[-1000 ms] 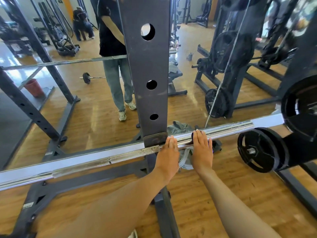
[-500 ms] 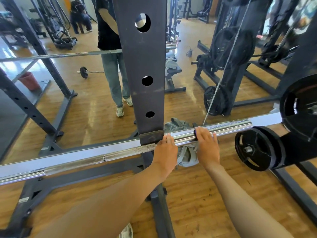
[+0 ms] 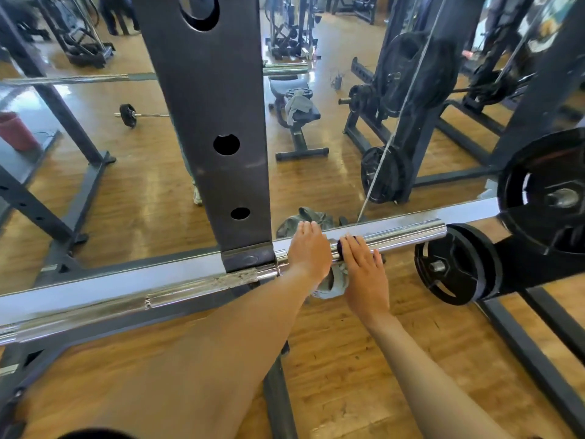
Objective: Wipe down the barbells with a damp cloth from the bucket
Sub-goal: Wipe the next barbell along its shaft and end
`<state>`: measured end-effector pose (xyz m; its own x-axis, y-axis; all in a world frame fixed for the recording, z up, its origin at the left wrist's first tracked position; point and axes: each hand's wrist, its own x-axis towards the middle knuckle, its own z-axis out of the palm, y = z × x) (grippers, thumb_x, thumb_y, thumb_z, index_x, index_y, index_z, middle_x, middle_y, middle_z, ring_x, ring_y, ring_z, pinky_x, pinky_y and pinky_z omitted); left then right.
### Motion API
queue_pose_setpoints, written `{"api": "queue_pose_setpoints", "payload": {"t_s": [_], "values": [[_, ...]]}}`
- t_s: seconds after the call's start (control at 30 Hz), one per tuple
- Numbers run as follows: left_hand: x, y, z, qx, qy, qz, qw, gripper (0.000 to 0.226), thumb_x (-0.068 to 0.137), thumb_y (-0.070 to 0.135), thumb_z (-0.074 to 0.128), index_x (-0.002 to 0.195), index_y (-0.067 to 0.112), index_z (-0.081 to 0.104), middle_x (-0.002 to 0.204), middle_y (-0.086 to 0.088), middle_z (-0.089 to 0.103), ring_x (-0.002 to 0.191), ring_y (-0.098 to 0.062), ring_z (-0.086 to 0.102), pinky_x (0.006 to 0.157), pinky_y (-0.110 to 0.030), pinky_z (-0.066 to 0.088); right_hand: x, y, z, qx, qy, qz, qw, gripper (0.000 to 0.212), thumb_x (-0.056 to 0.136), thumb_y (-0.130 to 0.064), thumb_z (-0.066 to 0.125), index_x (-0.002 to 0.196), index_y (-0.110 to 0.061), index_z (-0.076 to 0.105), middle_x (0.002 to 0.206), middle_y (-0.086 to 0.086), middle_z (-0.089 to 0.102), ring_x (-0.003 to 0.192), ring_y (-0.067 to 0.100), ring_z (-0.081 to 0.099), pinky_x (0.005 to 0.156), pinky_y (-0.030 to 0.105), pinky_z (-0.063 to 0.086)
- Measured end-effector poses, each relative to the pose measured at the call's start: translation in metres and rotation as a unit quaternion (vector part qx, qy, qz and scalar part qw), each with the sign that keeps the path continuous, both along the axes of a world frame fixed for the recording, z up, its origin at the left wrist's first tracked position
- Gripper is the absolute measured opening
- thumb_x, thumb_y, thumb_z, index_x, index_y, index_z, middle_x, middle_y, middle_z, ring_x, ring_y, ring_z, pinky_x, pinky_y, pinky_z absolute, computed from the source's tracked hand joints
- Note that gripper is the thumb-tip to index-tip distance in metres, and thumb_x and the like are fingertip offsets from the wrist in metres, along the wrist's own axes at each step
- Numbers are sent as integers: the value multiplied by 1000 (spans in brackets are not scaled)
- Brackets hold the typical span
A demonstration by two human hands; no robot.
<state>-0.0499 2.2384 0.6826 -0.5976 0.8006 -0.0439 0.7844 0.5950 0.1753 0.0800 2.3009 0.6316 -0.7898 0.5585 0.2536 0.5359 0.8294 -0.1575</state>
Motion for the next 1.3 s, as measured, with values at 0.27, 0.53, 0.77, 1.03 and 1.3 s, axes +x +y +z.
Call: {"api": "queue_pose_setpoints", "payload": {"t_s": [0.27, 0.53, 0.77, 1.03, 1.3], "values": [[3, 11, -33, 64, 52, 107, 991, 78, 104, 46, 0, 143, 8, 57, 154, -14, 48, 150, -29, 33, 126, -46, 18, -8, -2, -8, 10, 51, -11, 999, 86, 81, 3, 69, 158, -12, 32, 165, 3, 29, 156, 23, 15, 125, 52, 15], [28, 1, -45, 79, 110, 95, 986, 69, 108, 42, 1, 153, 14, 45, 164, -12, 32, 156, -25, 17, 127, -47, -1, 0, 9, -10, 3, 80, -2, 997, 83, 81, 5, 67, 156, -12, 35, 163, 4, 32, 155, 23, 17, 125, 52, 16], [29, 0, -41, 74, 91, 97, 988, 72, 105, 43, -4, 158, 12, 35, 166, -11, 27, 157, -24, 14, 127, -45, -2, -7, 17, -1, -11, 79, -62, 995, 72, 86, 5, 60, 153, -11, 41, 161, 5, 36, 154, 26, 20, 124, 55, 19], [22, 6, -32, 40, 43, 110, 992, 84, 99, 46, -14, 156, 16, 40, 162, -4, 37, 156, -22, 21, 127, -46, 8, -4, 12, -3, -21, 91, -83, 992, 83, 81, 14, 59, 156, -12, 36, 164, 3, 31, 156, 22, 14, 126, 52, 11], [-9, 23, -29, 36, -77, 113, 990, 67, 108, 46, 0, 163, 11, 15, 171, -4, 12, 158, -17, 0, 128, -41, -1, -7, 16, 3, -21, 66, -75, 995, 83, 79, 13, 65, 154, -13, 39, 162, 3, 34, 155, 25, 16, 126, 53, 12]]}}
